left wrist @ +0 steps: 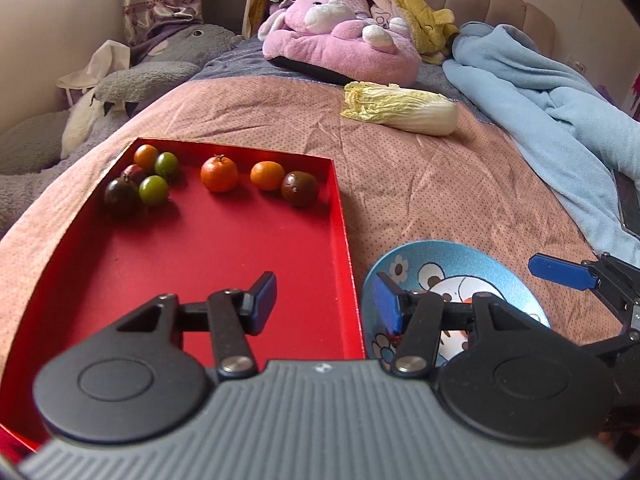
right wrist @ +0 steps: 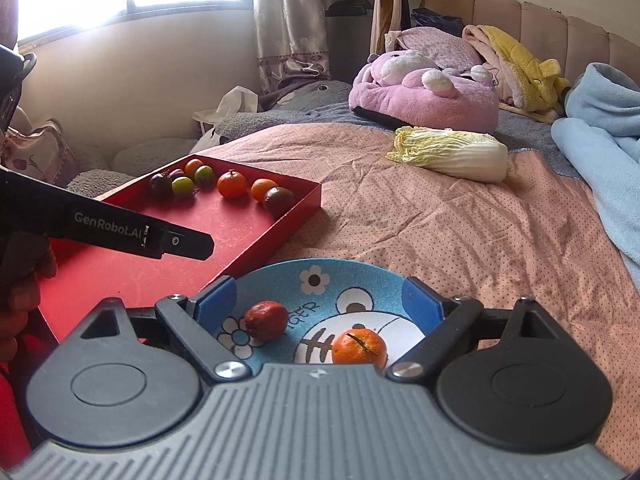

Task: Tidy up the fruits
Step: 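Lower the red fruit onto the blue plate and open the left tool, then move both open tools back over the red tray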

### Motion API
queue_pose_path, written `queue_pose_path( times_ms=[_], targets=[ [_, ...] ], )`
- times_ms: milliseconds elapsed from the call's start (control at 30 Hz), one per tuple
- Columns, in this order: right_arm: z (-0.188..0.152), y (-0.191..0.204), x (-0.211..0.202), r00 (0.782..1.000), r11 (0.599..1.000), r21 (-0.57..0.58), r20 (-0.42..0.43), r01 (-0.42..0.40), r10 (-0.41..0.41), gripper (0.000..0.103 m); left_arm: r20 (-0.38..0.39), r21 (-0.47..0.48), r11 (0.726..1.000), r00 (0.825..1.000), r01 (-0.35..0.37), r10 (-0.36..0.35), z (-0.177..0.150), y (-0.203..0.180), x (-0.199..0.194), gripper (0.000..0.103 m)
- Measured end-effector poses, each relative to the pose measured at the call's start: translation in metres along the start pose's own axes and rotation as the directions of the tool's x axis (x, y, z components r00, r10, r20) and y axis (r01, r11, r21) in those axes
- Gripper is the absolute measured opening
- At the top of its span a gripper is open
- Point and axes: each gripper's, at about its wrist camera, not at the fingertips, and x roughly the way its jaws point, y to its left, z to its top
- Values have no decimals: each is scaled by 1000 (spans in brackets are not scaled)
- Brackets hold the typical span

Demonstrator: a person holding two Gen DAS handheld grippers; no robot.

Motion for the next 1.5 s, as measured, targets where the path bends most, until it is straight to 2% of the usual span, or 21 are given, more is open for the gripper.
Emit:
queue_pose_path(
  times_ms=[300, 500, 633, 767, 867, 1033, 1433, 1500],
  targets=[
    [20, 32, 19, 995, 993, -57, 5, -98, 99, 92, 13, -44, 995, 996, -87, 87, 13, 37, -1, 56],
    [41, 45, 45, 991, 986, -108, -6, -130, 130, 92, 12, -83, 986, 990, -142, 144, 24, 63, 3, 56],
    [60, 49, 70, 992, 981, -148, -11, -122, 122, 90, 9, -119, 981, 987, -155, 158, 29, 77, 7, 56],
    [75, 48, 100, 993, 981, -157, -33, -114, 110, 79, -3, -154, 975, 987, -160, 162, 36, 87, 16, 56],
    [85, 48, 125, 993, 979, -168, -59, -112, 103, 69, -7, -143, 973, 984, -179, 179, 42, 94, 24, 56],
    [93, 48, 166, 992, 974, -209, -109, -90, 68, 64, -28, -215, 959, 983, -185, 183, 45, 110, 34, 56],
    [94, 46, 224, 979, 964, -255, -200, -80, 28, 60, -56, -232, 959, 986, -165, 156, 47, 115, 44, 56],
    [91, 47, 229, 976, 958, -273, -215, -86, 26, 56, -60, -236, 958, 986, -164, 154, 48, 116, 46, 56]
  ],
)
